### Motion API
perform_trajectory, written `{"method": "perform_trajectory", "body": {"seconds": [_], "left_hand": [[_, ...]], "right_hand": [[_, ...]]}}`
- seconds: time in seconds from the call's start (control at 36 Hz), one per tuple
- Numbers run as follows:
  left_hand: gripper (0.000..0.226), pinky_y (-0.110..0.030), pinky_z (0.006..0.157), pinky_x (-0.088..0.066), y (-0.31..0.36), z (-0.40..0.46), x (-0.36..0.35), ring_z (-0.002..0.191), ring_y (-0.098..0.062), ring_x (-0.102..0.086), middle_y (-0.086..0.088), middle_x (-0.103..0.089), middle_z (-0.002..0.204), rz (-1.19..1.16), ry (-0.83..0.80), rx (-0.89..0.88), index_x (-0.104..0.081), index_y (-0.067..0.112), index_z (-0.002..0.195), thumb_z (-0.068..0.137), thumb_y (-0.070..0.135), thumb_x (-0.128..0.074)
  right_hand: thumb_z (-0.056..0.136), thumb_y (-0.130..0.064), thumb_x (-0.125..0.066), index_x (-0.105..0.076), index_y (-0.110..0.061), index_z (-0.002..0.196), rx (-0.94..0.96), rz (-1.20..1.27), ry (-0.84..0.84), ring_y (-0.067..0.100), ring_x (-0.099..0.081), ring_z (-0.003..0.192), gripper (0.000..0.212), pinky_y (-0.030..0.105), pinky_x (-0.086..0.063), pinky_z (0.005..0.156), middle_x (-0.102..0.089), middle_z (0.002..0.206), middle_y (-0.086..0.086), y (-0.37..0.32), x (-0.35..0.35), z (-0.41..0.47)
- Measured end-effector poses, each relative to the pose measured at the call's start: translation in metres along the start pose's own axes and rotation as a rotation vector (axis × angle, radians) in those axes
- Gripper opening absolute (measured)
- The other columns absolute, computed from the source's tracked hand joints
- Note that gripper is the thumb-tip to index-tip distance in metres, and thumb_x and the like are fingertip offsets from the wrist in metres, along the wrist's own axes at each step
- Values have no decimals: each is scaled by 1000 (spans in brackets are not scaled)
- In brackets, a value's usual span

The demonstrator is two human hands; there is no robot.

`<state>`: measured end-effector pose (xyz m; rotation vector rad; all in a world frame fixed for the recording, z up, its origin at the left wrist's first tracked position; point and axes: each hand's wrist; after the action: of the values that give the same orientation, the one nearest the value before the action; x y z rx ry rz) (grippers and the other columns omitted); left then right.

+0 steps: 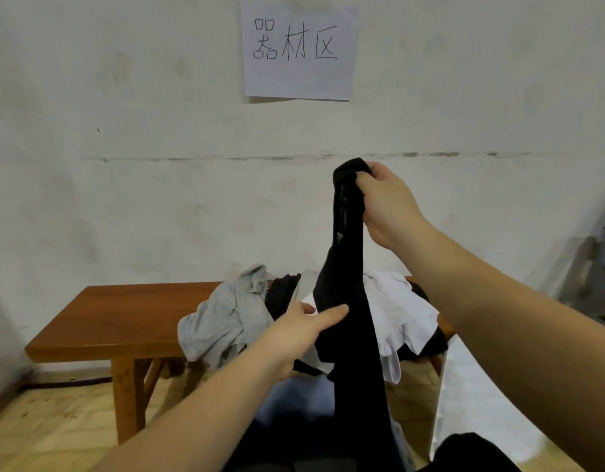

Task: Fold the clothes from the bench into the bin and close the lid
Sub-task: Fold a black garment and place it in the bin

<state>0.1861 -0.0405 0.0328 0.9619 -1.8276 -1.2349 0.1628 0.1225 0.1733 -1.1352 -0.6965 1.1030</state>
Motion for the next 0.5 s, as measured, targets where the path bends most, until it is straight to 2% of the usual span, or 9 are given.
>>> {"method": "perform_trajectory", "body": {"seconds": [0.03, 0.08, 0.14, 0.22, 0.33, 0.42, 0.5], "left_hand": [[60, -33, 86, -53, -4, 3, -4, 98, -20, -67, -1, -71, 107, -21, -21, 16, -60, 14, 113, 73, 56, -78], [28, -27, 71, -51, -7, 7, -9, 76, -17, -67, -2, -75, 94, -32, -26, 16, -68, 12, 104, 85, 34, -72], [16, -23, 60, -45, -7, 8, -11, 65, -13, -60, -1, -73, 90, -32, 0, -18, -71, 14, 103, 91, 25, -66], [9, -23, 64, -40, -2, 10, -6, 71, -11, -58, 5, -71, 85, -133, 12, -127, -71, 20, 99, 92, 23, -65], [16, -27, 68, -35, 18, 12, 19, 75, -13, -53, 0, -65, 86, -528, -97, -240, -69, 15, 103, 88, 18, -64], [29, -30, 74, -45, 39, 11, 41, 82, -18, -62, -4, -69, 94, -785, -85, -259, -67, 12, 108, 80, 20, -66], [17, -31, 75, -50, 62, 6, 59, 76, -16, -66, 0, -71, 83, -860, -12, -283, -69, 14, 100, 90, 24, -61]], "right_hand": [[92, -13, -54, -67, -17, 103, -1, 2, 5, 16, -62, 74, 18, 29, -51, 65, -67, 85, 0, -2, 0, 0], [92, -12, -53, -66, -18, 104, 8, 19, 17, 15, -61, 73, 18, 28, -50, 64, -66, 84, 0, -5, 0, 1], [92, -12, -53, -66, -17, 104, 17, 34, 34, 15, -61, 72, 18, 27, -50, 62, -66, 83, 0, -6, 3, 2], [92, -12, -53, -66, -17, 104, 20, 19, 53, 16, -61, 74, 18, 28, -50, 65, -65, 85, 1, -8, 10, 4], [93, -14, -52, -66, -18, 102, 21, -10, 93, 18, -63, 78, 17, 30, -52, 69, -67, 89, 3, -6, 26, 8], [93, -15, -51, -65, -16, 101, -25, -12, 103, 19, -65, 83, 16, 31, -51, 71, -67, 93, 4, -2, 38, 11], [94, -16, -50, -62, -15, 94, -83, -37, 117, 21, -62, 85, 12, 35, -48, 74, -63, 97, 9, 3, 49, 15]]}}
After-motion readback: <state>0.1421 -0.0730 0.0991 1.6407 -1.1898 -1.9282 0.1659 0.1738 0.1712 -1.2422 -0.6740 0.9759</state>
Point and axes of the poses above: each hand's wrist, its own z-axis towards the middle knuckle, its own x-axis out of the back of the hand, y = z × x
